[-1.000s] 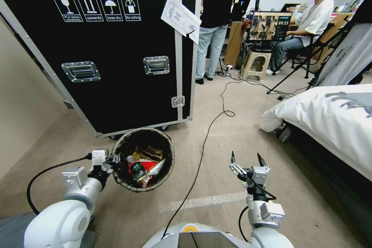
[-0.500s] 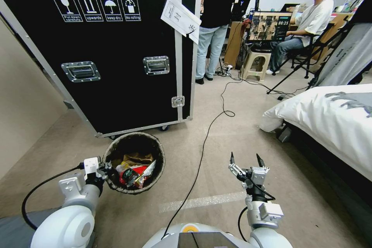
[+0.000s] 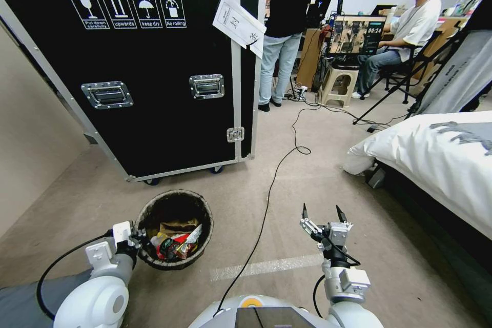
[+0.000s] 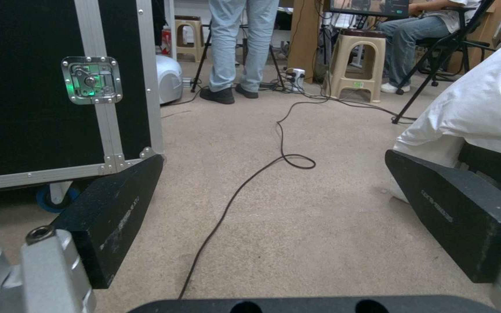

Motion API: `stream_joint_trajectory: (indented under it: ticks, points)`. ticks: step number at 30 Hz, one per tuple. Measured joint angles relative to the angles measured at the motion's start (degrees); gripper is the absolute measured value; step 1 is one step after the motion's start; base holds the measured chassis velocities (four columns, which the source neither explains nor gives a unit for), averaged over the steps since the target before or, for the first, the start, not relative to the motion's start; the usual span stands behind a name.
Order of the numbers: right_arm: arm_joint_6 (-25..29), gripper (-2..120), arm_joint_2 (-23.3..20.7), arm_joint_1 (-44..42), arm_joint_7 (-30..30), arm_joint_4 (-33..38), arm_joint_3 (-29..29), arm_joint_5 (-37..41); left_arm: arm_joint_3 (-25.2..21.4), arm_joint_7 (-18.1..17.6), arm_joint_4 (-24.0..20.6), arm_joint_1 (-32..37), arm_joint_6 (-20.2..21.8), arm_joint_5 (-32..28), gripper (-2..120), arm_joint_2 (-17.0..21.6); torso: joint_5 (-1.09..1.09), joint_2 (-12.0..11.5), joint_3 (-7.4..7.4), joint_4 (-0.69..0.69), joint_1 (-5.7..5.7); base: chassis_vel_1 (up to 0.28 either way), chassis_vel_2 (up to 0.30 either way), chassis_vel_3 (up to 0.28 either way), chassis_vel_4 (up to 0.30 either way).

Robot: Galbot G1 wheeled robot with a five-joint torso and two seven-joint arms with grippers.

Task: Pick up the trash bin, then pick up the garbage from the floor and place it into the trash bin.

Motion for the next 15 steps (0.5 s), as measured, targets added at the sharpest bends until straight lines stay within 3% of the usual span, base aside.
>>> stream_joint_trajectory:
  ticks: [9,15]
  points:
    - [0.0,100,-0.1,0.1,0.1,-0.9,-0.5,-0.2,0.6,0.4,3.6,1.6,0.0,-1.6,0,0.1,-0.01,0.0,0.0,0.01,0.0,0.0,0.0,0.0,0.0]
    - [0.1,100,-0.5,0.1,0.3,-2.0,-1.3,-0.7,0.5,5.1,4.8,4.8,0.0,-1.8,0,3.2,-0.01,0.0,0.0,0.01,0.0,0.0,0.0,0.0,0.0]
